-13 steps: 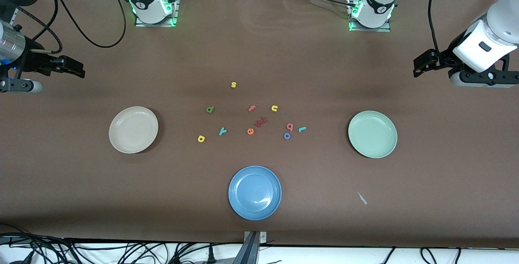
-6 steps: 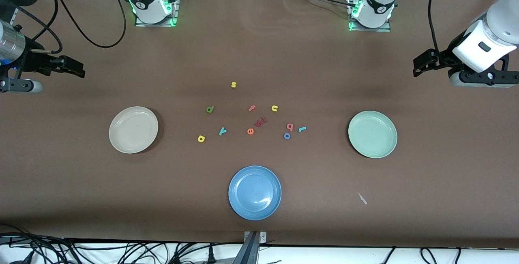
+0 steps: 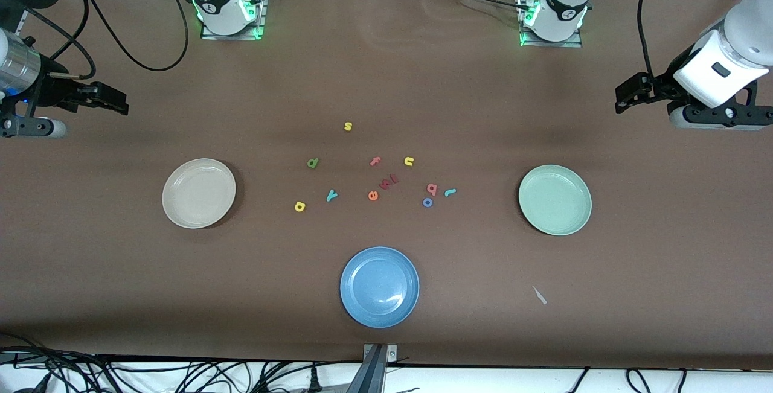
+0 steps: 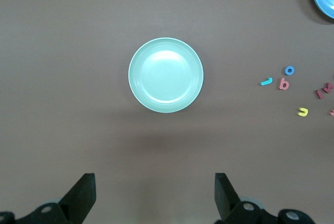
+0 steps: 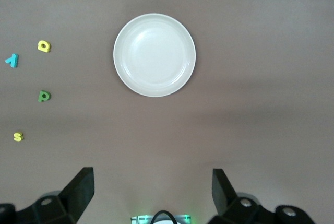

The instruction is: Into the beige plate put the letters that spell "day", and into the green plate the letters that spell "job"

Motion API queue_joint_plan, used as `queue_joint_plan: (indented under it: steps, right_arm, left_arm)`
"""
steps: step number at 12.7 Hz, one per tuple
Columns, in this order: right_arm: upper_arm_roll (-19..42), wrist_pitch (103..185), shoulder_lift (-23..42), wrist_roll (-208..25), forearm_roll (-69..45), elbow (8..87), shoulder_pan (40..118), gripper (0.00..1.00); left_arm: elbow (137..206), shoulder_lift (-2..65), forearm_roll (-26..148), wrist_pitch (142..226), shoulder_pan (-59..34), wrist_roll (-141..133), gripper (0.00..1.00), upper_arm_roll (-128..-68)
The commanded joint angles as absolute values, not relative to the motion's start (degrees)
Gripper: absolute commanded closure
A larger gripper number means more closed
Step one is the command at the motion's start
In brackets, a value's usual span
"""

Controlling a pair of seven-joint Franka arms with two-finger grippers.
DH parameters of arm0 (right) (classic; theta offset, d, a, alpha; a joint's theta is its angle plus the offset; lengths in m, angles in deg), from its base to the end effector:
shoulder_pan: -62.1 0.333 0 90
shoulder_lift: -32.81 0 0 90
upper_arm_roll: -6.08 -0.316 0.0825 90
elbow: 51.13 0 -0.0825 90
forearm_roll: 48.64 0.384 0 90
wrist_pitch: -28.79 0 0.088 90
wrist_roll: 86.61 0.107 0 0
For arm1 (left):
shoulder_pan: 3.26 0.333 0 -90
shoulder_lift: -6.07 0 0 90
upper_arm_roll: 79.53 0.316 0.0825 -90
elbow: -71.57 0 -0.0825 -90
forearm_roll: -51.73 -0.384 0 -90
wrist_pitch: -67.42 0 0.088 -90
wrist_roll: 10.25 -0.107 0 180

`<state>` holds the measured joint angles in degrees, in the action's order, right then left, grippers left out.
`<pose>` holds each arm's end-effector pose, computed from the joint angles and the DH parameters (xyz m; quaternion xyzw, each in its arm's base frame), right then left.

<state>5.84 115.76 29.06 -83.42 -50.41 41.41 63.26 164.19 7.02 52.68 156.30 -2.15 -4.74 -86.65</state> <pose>0.5632 0.0102 0.5631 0.9965 -0.0151 -0.0806 0.0185 0.5519 -0.0594 0.5923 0.9991 -0.0042 -0.0416 0.0052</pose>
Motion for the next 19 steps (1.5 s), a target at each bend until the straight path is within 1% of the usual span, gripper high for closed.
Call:
queue_joint_plan:
  steps: [1,7,9,13,16,17,19]
  right_arm:
    - [5.6,114.9,29.3,-84.3,-50.5,41.9,62.9,0.00]
    - [5.6,115.5,28.6,-83.5,-50.1,42.0,62.9,0.00]
    - [5.5,115.6,28.5,-83.4,-50.0,42.1,63.1,0.00]
    - [5.5,115.9,28.1,-82.5,-48.8,42.5,63.6,0.00]
    - [5.3,116.8,27.4,-79.2,-47.2,42.7,65.1,0.00]
    - [5.2,117.8,27.4,-77.1,-47.2,43.3,65.8,0.00]
    - [5.0,119.7,27.0,-71.8,-47.2,44.1,68.8,0.00]
  left_arm:
    - [162.5,7.6,52.6,154.8,-2.0,-5.3,0.00,-86.7]
    - [162.5,7.6,53.2,154.7,-2.3,-5.4,0.00,-86.8]
    - [162.5,7.7,55.8,154.7,-3.4,-5.4,0.00,-86.8]
    - [162.5,8.4,55.9,154.7,-6.9,-5.5,0.00,-86.8]
    - [162.4,11.4,55.9,155.4,-13.6,-5.2,0.00,-86.7]
    - [162.2,12.6,56.1,155.4,-14.6,-5.4,0.00,-86.8]
    - [161.0,16.9,56.3,156.3,-17.9,-5.4,0.00,-86.8]
